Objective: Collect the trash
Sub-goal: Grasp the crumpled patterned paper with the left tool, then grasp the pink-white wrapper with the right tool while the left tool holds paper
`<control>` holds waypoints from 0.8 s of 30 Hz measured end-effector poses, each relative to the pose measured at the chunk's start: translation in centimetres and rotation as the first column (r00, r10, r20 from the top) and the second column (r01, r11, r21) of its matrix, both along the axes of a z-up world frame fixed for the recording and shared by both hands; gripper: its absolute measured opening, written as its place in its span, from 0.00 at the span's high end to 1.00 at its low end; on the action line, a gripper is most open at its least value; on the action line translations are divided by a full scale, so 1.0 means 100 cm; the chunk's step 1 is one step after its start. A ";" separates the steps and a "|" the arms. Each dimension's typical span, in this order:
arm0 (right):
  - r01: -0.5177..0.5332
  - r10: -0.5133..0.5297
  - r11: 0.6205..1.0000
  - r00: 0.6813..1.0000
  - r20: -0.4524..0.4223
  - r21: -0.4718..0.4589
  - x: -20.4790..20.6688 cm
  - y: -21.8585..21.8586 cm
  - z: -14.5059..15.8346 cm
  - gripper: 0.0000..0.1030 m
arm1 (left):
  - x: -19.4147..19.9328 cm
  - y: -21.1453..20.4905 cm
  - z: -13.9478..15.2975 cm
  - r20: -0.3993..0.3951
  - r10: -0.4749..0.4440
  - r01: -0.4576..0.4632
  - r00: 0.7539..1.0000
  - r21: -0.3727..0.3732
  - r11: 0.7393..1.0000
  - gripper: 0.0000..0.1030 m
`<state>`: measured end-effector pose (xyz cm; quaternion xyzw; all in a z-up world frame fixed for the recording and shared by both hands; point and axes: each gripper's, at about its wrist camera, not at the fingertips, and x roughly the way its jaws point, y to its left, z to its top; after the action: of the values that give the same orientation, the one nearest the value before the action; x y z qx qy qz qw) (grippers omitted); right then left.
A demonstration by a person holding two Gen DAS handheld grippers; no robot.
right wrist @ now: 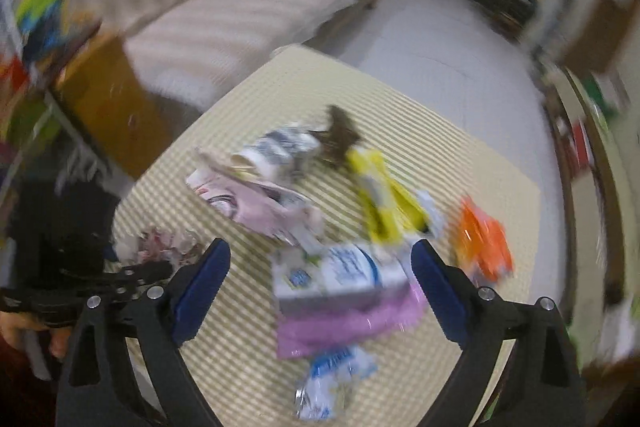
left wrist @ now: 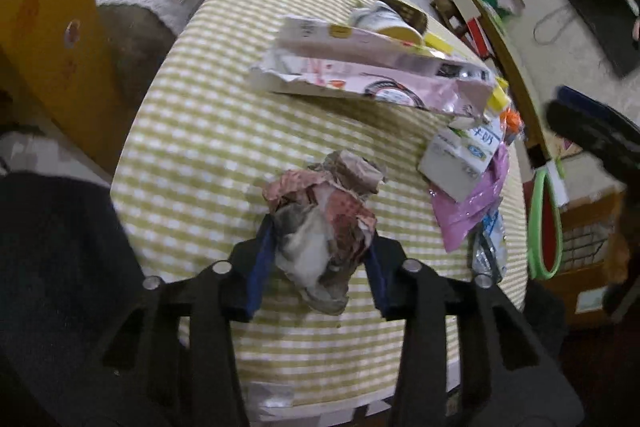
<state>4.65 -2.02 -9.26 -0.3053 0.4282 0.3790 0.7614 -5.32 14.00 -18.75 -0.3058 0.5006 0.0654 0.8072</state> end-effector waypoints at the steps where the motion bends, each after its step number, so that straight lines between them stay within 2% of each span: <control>1: -0.040 0.041 0.998 0.999 0.010 -0.037 -0.002 0.014 -0.008 0.13 | -0.001 0.001 -0.001 0.000 0.004 -0.004 1.000 -0.004 1.000 0.57; 5: -0.148 0.153 0.974 0.988 0.017 -0.170 -0.009 0.047 -0.038 0.12 | -0.003 0.002 -0.001 0.012 0.001 -0.001 1.000 -0.010 1.000 0.54; 8: -0.189 0.202 0.951 0.979 0.030 -0.244 -0.011 0.058 -0.058 0.12 | -0.007 0.006 -0.002 0.018 0.017 -0.017 1.000 -0.030 0.999 0.50; 9: -0.195 0.211 0.944 0.977 0.033 -0.266 -0.010 0.061 -0.064 0.14 | -0.005 0.006 -0.003 0.017 0.023 -0.023 1.000 -0.036 0.999 0.49; 10: -0.199 0.216 0.938 0.976 0.028 -0.285 -0.009 0.062 -0.070 0.23 | -0.007 0.008 -0.004 0.019 0.032 -0.031 0.999 -0.048 0.998 0.49; 12: -0.189 0.201 0.935 0.979 0.010 -0.301 -0.004 0.061 -0.076 0.35 | -0.008 0.010 -0.005 0.021 0.037 -0.036 0.999 -0.059 0.998 0.48; 15: -0.169 0.161 0.946 0.986 -0.050 -0.275 0.004 0.052 -0.075 0.71 | -0.012 0.011 -0.005 0.022 0.032 -0.031 0.999 -0.059 0.998 0.45; 24: -0.082 0.070 0.987 0.994 -0.087 -0.139 0.010 0.024 -0.027 0.72 | -0.014 0.016 -0.006 0.023 0.030 -0.028 0.999 -0.065 0.998 0.42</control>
<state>5.70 0.38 -11.98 -0.3590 0.4732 0.3885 0.7045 -6.72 15.62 -19.35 -0.3395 0.4884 0.0573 0.8019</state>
